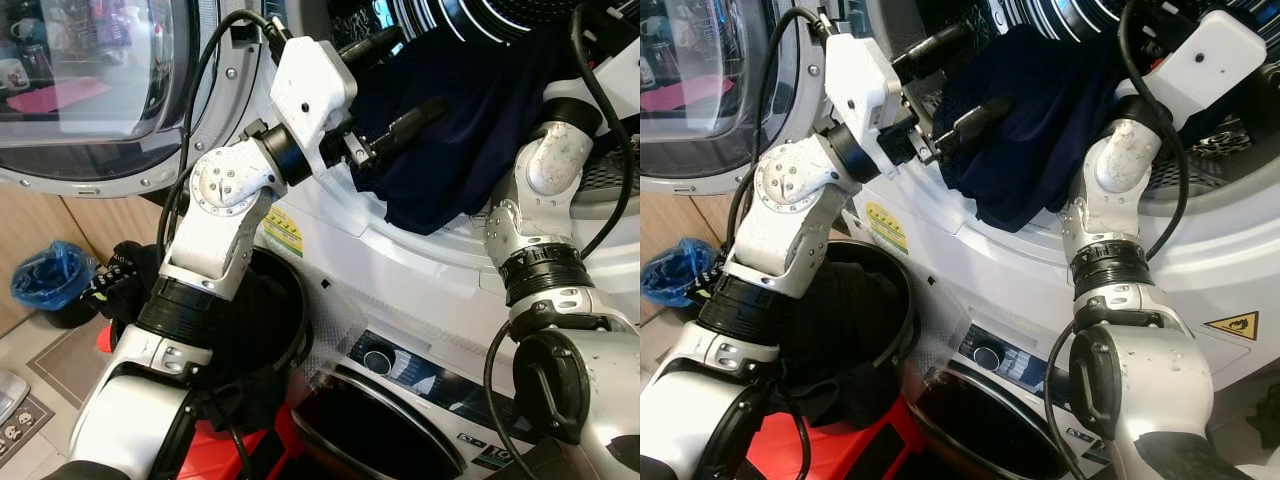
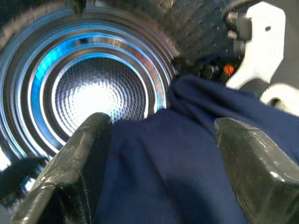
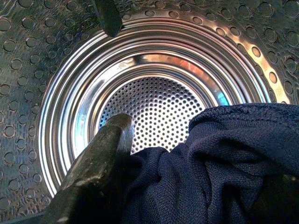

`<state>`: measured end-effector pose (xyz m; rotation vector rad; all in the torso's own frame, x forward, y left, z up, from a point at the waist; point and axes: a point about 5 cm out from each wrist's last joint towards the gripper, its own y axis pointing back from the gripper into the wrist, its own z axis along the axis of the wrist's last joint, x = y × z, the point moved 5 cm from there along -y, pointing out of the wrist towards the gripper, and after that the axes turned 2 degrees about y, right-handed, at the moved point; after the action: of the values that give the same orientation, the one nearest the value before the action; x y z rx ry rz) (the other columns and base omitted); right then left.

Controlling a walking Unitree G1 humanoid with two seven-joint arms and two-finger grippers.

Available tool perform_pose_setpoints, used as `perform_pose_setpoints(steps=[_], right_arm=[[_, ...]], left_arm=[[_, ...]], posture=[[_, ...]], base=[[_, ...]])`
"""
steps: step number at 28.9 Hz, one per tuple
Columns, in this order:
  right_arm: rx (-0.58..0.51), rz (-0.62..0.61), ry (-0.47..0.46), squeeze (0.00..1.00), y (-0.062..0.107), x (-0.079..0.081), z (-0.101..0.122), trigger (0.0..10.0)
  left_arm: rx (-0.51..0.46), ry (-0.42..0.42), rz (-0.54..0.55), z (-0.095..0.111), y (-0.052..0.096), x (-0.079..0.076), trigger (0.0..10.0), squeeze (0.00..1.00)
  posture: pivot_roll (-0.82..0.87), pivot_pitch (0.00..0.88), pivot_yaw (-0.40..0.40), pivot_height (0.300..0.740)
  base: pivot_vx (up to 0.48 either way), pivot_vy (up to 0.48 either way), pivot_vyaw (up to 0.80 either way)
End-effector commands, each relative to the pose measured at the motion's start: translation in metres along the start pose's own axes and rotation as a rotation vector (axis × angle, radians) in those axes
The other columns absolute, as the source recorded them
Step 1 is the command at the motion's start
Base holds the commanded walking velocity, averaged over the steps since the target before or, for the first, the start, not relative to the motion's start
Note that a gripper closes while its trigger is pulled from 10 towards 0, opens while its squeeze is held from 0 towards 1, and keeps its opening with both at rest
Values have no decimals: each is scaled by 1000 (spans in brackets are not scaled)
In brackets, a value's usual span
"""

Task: Clothes washing

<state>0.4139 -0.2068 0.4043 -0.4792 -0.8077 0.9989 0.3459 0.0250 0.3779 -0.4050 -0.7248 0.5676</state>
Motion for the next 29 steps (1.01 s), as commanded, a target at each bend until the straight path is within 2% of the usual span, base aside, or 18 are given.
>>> perform_pose_setpoints(steps=[1, 2, 5, 8, 13, 14, 22, 28, 29], right_arm=[[89, -44, 60, 0, 9, -25, -26, 10000], [89, -44, 60, 0, 9, -25, -26, 10000], [84, -42, 59, 0, 7, -25, -24, 10000], [80, -41, 55, 0, 6, -24, -23, 10000], [80, -33, 51, 0, 7, -21, -23, 10000], [80, -31, 49, 0, 7, -20, -23, 10000], [66, -21, 39, 0, 7, -16, -20, 10000], [45, 15, 16, 0, 10, -9, -17, 10000], [34, 51, 8, 0, 12, -4, -15, 10000]], left_arm=[[-15, 45, -20, 2, 0, -4, 10000, 0], [-16, 55, -26, 1, -1, -5, 10000, 0], [77, 113, -28, -16, 2, -4, 10000, 0], [90, 186, 8, -21, 4, -5, 10000, 0], [124, 225, 45, -28, 3, 0, 10000, 0], [156, 263, 62, -32, 2, 4, 10000, 0], [216, 335, 81, -42, -2, 14, 10000, 0], [298, 321, -21, -49, -3, 9, 10000, 0], [335, 293, -78, -52, -1, 6, 10000, 0]], posture=[[88, 129, 1, 740], [88, 129, 1, 740], [89, 128, 2, 740], [88, 126, 0, 740], [90, 122, -2, 740], [90, 122, -2, 740], [87, 108, 2, 740], [79, 99, 3, 740], [78, 93, 3, 740]], base=[[0, 0, 0], [0, 0, 0], [0, 0, 0], [0, 0, 0], [0, 0, 0], [0, 0, 0], [0, 0, 0], [0, 0, 0], [0, 0, 0]])
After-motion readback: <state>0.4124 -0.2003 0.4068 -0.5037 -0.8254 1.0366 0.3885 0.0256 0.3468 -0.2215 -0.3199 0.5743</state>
